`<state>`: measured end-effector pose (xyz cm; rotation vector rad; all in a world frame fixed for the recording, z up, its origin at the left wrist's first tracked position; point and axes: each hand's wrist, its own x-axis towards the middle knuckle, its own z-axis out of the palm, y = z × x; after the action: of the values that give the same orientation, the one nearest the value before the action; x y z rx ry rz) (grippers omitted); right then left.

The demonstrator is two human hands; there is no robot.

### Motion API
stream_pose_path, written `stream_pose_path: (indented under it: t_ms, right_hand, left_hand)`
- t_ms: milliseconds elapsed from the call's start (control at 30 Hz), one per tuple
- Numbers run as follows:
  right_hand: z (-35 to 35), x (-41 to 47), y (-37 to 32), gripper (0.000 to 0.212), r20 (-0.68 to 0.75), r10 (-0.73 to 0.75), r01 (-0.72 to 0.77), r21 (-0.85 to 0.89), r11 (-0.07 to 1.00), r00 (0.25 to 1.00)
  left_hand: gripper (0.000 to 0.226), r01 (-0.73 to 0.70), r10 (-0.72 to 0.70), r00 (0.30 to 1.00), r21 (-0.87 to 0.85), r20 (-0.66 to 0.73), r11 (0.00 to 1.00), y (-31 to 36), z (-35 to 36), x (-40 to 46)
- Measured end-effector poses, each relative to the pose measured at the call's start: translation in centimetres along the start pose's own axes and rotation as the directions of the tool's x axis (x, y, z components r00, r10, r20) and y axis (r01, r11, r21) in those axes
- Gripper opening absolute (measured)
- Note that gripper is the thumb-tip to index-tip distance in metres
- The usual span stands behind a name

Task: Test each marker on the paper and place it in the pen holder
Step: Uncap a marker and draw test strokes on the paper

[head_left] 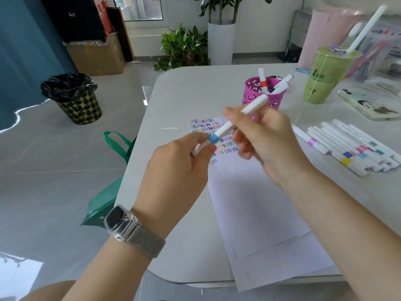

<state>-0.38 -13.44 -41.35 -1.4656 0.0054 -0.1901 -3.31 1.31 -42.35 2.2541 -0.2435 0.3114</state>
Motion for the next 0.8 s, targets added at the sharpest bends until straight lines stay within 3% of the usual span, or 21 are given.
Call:
stream_pose_path:
  t_ms: [67, 133, 200, 267, 333, 400, 467, 533, 633, 700, 800]
  right_hand:
    - [-1.2, 0.9, 0.2, 0.020, -0.118, -0.147, 0.138, -0.077, 0.987, 0.982]
    - [-2.5, 1.6, 0.9, 0.036, -0.113, -0.346, 0.296, -0.319, 0.900, 0.931]
    - [-3.1, 1.9, 1.7, 0.046, 0.071, -0.478, 0.430, -0.562, 0.706, 0.876]
    - [-3.1, 1.9, 2.5, 0.040, 0.303, -0.493, 0.545, -0.687, 0.480, 0.815]
    - [-2.7, 2.0, 3.1, 0.025, 0.474, -0.503, 0.639, -0.734, 0.228, 0.723]
    - [-2.3, 2.2, 3.5, 0.021, 0.579, -0.515, 0.715, -0.692, 0.098, 0.632]
    - [-2.2, 2.5, 3.5, 0.020, 0.579, -0.542, 0.751, -0.641, 0.159, 0.610]
    - [-2.4, 3.0, 3.1, 0.023, 0.472, -0.575, 0.711, -0.633, 0.306, 0.668]
    - [-2.9, 4.3, 1.5, 0.060, 0.173, -0.593, 0.551, -0.633, 0.545, 0.786]
    - [-3.5, 5.6, 0.3, 0.077, -0.040, -0.641, 0.517, -0.554, 0.653, 0.767]
    - [-5.1, 6.8, -0.6, 0.065, -0.233, -0.708, 0.556, -0.478, 0.680, 0.666]
  left_hand:
    - [0.015, 0.066, -0.066, 0.998, -0.037, 0.010, 0.997, -0.2, 0.0, 0.2]
    - [0.016, 0.174, -0.168, 0.985, -0.135, 0.048, 0.976, -0.4, 0.0, 0.4]
    - [0.019, 0.274, -0.253, 0.961, -0.228, 0.114, 0.935, -0.5, 0.0, 0.5]
    - [0.022, 0.318, -0.284, 0.946, -0.264, 0.158, 0.911, -0.4, 0.0, 0.5]
    - [0.026, 0.313, -0.284, 0.949, -0.288, 0.137, 0.905, -0.4, -0.1, 0.5]
    - [0.031, 0.296, -0.282, 0.955, -0.303, 0.091, 0.906, -0.3, -0.1, 0.5]
    - [0.032, 0.286, -0.277, 0.958, -0.317, 0.072, 0.905, -0.1, -0.2, 0.5]
    - [0.030, 0.259, -0.254, 0.966, -0.257, 0.052, 0.931, -0.2, -0.3, 0.5]
    - [0.031, 0.177, -0.181, 0.982, 0.089, 0.048, 0.980, -0.9, -0.2, 0.1]
    - [0.029, 0.057, -0.092, 0.989, 0.284, 0.113, 0.957, -1.5, 0.2, -0.3]
    - [0.023, -0.027, -0.045, 0.978, 0.341, 0.202, 0.940, -1.8, 0.6, -0.5]
